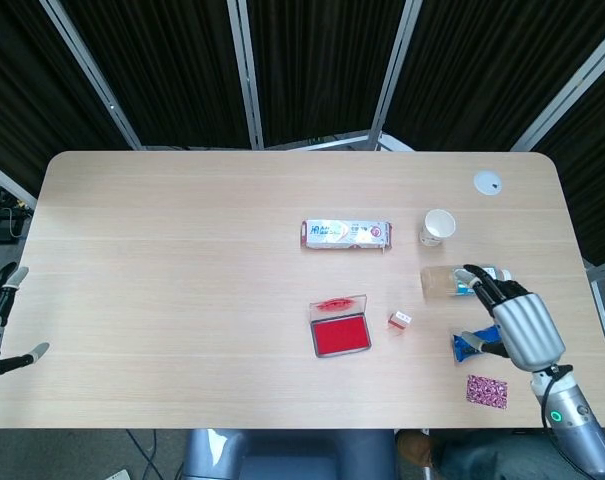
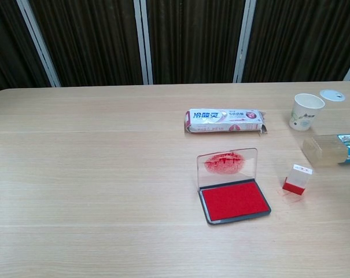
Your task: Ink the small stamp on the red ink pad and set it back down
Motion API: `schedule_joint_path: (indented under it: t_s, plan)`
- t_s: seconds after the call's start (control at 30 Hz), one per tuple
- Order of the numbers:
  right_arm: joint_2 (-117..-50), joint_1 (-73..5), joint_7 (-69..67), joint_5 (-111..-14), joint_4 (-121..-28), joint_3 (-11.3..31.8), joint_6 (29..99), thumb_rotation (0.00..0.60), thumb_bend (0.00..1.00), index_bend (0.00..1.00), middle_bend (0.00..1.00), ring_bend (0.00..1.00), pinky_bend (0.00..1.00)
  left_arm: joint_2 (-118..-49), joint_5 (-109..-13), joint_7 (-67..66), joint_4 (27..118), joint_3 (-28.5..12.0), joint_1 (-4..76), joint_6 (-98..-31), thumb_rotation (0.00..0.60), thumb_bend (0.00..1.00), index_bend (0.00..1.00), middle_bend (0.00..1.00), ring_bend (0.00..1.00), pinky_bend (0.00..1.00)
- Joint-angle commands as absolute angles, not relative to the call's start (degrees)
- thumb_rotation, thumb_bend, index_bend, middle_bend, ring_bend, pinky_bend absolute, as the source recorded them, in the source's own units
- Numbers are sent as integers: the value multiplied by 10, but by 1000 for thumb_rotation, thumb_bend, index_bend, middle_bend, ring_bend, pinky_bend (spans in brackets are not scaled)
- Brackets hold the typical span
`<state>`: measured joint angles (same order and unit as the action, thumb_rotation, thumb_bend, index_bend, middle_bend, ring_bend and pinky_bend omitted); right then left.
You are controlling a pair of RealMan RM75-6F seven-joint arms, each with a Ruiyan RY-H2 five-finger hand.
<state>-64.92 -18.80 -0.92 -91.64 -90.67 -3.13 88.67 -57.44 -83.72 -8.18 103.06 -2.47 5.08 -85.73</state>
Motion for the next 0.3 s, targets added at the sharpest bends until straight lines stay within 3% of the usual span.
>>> schedule_joint_path:
  t_s: [0.03,0.3]
  plan:
    - [-625,-149,11,-880,-959,-42,893,600,0,0,0,0,0,-573,-850,-73,1025,-21,45,-868,600,0,0,0,0,0]
    - [-634,-119,13,-860,-975,-42,900,600,0,0,0,0,0,-570,-870,-56,1019,-16,36,-887,600,0,0,0,0,0]
